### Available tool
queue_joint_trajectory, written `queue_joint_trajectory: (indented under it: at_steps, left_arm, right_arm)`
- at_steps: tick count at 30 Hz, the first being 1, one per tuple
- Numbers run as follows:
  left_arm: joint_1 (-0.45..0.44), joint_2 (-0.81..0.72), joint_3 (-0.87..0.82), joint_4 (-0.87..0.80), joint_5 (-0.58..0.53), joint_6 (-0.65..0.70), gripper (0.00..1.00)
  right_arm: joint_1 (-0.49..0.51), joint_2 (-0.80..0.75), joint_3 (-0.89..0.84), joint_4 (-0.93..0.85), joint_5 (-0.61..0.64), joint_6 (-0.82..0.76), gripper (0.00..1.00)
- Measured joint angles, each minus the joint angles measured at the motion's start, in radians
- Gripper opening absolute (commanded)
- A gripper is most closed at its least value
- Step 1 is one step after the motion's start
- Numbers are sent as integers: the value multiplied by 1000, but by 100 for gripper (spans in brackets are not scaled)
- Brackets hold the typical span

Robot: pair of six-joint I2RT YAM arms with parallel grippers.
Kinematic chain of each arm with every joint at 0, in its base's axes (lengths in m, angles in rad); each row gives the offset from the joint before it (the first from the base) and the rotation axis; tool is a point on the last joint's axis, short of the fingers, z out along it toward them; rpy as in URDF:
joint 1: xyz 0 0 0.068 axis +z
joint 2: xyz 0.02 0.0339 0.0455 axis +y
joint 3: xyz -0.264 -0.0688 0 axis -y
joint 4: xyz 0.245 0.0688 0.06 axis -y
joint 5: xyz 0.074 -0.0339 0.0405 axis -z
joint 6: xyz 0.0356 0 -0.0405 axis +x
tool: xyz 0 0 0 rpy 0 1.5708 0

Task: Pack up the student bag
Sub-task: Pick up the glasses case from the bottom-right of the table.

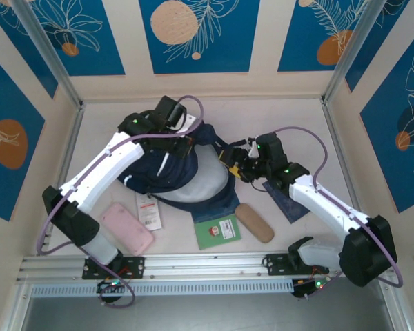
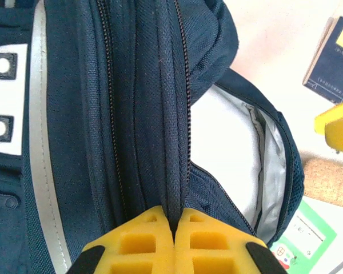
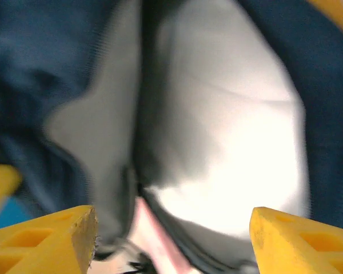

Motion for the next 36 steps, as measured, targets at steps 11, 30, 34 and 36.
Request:
queue_joint_trajectory:
  at_steps: [11,30,34,36]
  left_arm:
    - [42,-20,-7,81,79,-24,0]
    - [72,-30,-71,173,187,-59,0]
    - [75,-45,-82,174,187,-61,0]
    - [76,-51,-85,175,187,-61,0]
  right_arm:
    - [159,27,22,-564,293,-229,100]
    - [214,271,-60,-678,441,-146,87]
    - [112,220,-122,-618,427,-124,69]
    - [53,172,-160,-586,397,-123,64]
